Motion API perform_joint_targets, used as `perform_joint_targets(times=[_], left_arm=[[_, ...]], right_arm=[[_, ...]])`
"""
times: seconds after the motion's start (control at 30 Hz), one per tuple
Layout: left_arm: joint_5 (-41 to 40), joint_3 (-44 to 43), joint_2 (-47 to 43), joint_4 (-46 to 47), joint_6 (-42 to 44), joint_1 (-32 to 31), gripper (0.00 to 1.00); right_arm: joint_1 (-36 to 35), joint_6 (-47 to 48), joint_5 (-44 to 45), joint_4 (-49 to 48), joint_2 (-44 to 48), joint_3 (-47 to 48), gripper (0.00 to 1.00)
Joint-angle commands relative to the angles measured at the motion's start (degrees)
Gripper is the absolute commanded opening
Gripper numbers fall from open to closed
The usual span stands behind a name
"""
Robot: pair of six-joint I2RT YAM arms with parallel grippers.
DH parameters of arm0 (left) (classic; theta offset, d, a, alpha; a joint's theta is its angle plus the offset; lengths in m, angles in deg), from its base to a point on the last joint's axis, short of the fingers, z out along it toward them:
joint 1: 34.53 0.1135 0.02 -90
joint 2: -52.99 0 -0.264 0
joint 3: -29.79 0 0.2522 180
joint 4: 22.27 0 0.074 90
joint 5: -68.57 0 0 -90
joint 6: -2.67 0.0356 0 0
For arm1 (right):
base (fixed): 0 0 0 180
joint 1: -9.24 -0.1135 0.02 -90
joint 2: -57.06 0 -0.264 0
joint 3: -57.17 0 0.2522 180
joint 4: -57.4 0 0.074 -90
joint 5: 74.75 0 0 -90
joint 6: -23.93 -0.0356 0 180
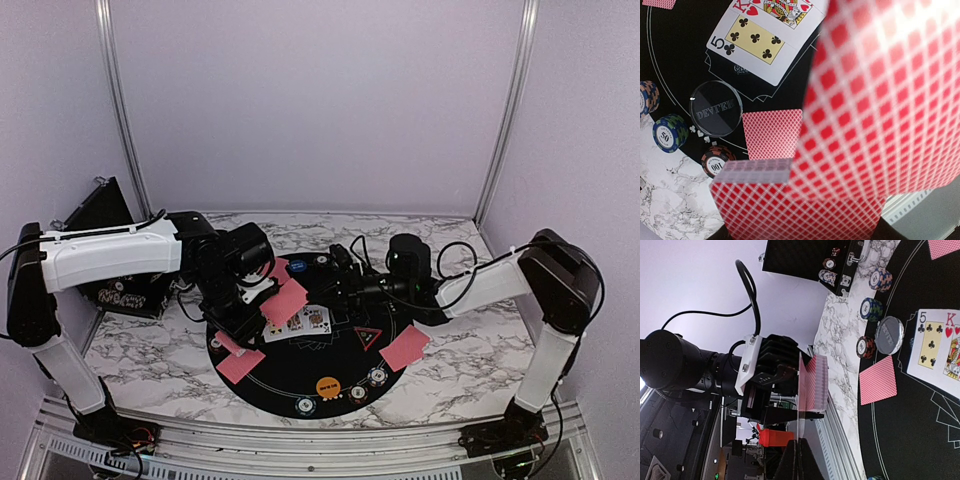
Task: Distribute texas hold em gaming equipment
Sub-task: Place the poker card in the face-down deck piles.
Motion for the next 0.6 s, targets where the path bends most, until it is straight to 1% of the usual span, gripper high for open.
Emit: perform_joint_targets(times=[0.0, 0.3, 0.57], left_arm=[[0.01, -1.64, 0.22, -0.88, 0.2, 0.04, 0.59], [0.01, -1.65, 0.16, -0.83, 0.3, 0.03, 0.59], [-0.09, -1.5, -0.16, -0.89, 0.29, 0.03, 0.59]], right_arm=[[-1.13, -2.99, -0.39, -4.99, -2.13, 2.61, 0.0], [-2.75, -7.58, -0.75, -10.61, -5.17, 3.73, 0.0], [-4.27, -8.11, -0.81, -10.71, -7.25, 5.71, 0.0]])
